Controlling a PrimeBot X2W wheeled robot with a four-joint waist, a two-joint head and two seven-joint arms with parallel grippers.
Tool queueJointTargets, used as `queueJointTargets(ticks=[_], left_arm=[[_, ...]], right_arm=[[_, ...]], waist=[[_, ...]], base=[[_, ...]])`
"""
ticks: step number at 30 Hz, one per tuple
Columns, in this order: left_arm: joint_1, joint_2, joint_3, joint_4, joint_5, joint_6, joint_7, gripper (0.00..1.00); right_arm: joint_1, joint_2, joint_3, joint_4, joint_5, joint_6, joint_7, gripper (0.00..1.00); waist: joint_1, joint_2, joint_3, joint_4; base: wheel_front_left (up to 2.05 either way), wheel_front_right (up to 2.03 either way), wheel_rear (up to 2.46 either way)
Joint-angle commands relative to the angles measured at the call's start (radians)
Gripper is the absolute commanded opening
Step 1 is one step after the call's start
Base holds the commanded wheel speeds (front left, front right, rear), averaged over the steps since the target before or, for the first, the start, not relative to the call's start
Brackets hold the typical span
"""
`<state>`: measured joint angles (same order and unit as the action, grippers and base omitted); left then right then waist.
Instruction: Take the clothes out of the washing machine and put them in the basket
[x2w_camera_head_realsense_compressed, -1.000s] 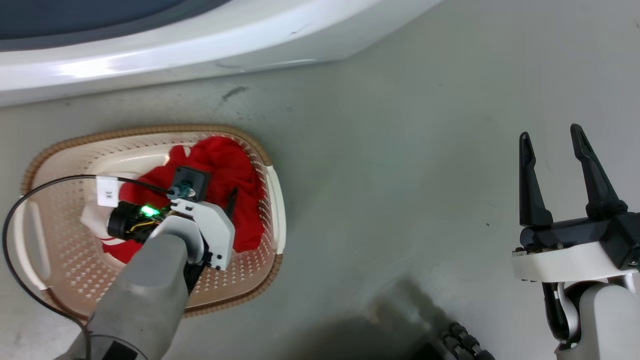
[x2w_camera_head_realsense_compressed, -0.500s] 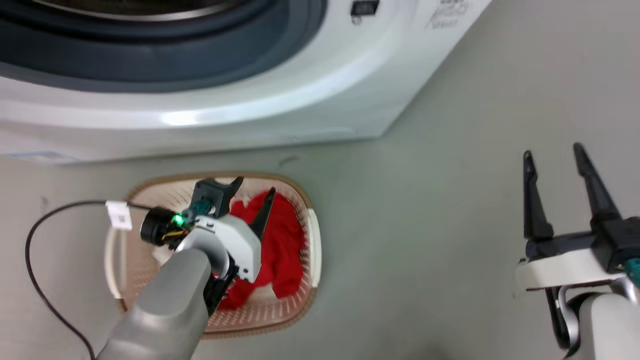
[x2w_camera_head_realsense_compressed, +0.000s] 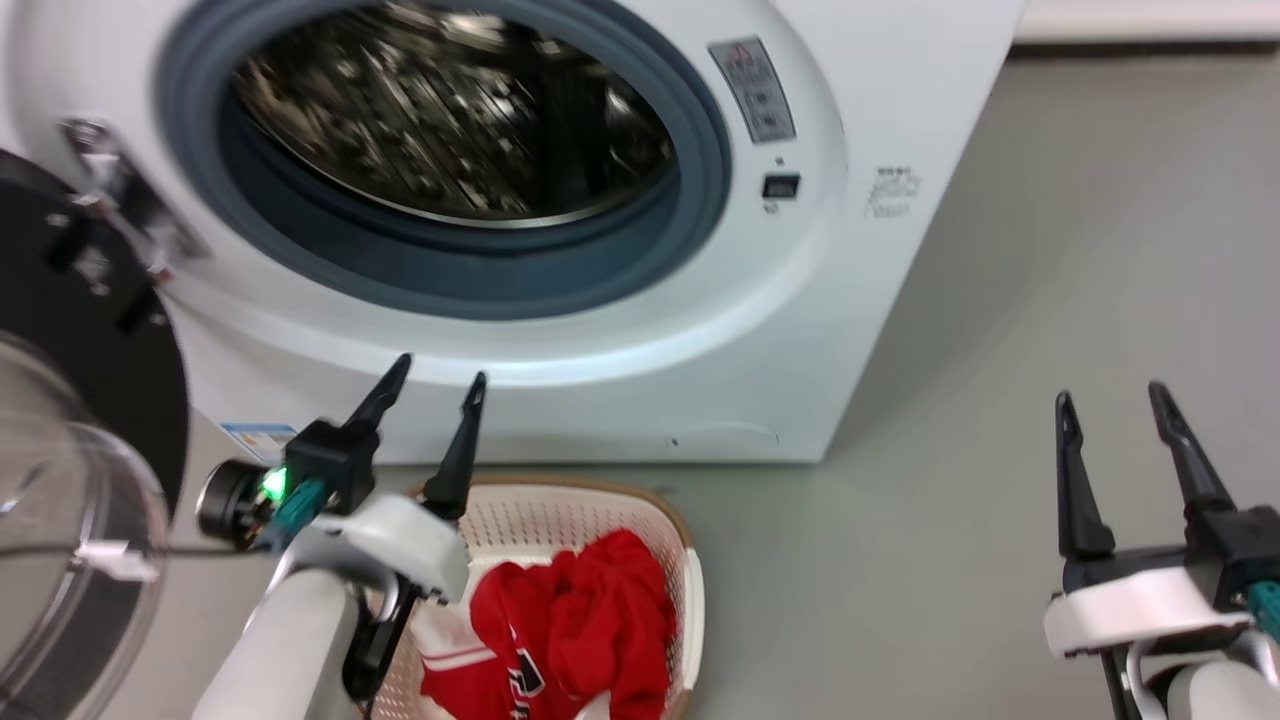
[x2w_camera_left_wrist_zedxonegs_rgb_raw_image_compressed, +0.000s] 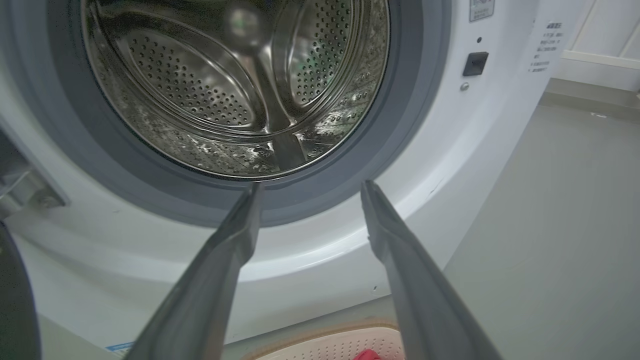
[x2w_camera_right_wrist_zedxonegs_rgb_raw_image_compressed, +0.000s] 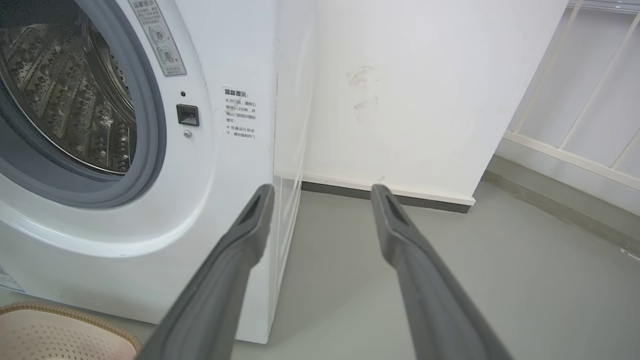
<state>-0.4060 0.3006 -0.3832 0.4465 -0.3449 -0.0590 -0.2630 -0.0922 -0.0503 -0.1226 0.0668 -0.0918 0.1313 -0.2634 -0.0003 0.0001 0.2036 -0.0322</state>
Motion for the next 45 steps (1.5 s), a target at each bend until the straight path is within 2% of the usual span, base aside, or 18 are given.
queueJointTargets(ticks=[1,5,9,15,25,33,45], left_arm=[[0.064,-0.002,0.042,-0.065,0.024,0.018,-0.002,1.0],[0.17,-0.014,0.128,-0.186,0.065,0.049,-0.002,1.0],[0.279,-0.052,0.218,-0.292,0.095,0.086,-0.002,1.0],[0.409,-0.095,0.279,-0.382,0.171,0.108,-0.002,1.0],[0.513,-0.149,0.315,-0.365,0.232,0.112,-0.003,1.0],[0.518,-0.175,0.346,-0.347,0.265,0.103,-0.003,1.0],[0.517,-0.199,0.382,-0.345,0.279,0.089,-0.003,1.0]], right_arm=[[0.031,0.0,-0.002,-0.007,-0.003,-0.001,-0.002,1.0],[0.077,0.0,-0.002,-0.013,-0.007,-0.001,-0.002,1.0],[0.12,0.0,0.002,-0.018,-0.001,-0.001,-0.002,1.0],[0.168,0.0,0.01,-0.031,0.018,-0.001,-0.002,1.0],[0.222,0.0,0.02,-0.035,0.062,-0.001,-0.002,1.0],[0.24,0.0,0.042,-0.025,0.089,-0.001,-0.002,1.0],[0.226,0.0,0.037,-0.026,0.07,-0.001,-0.002,1.0]], waist=[[0.0003,-0.0001,-0.087,0.052],[0.0003,-0.0001,-0.139,0.065],[0.0003,-0.0001,-0.185,0.066],[0.0003,-0.0001,-0.225,0.056],[0.0003,-0.0001,-0.257,0.031],[0.0003,-0.0001,-0.27,0.017],[0.0003,-0.0001,-0.281,0.027]], base=[[0.0,0.0,0.0],[0.0,0.0,0.0],[0.0,0.0,0.0],[0.0,0.0,0.0],[0.0,0.0,0.0],[0.0,0.0,0.0],[0.0,0.0,0.0]])
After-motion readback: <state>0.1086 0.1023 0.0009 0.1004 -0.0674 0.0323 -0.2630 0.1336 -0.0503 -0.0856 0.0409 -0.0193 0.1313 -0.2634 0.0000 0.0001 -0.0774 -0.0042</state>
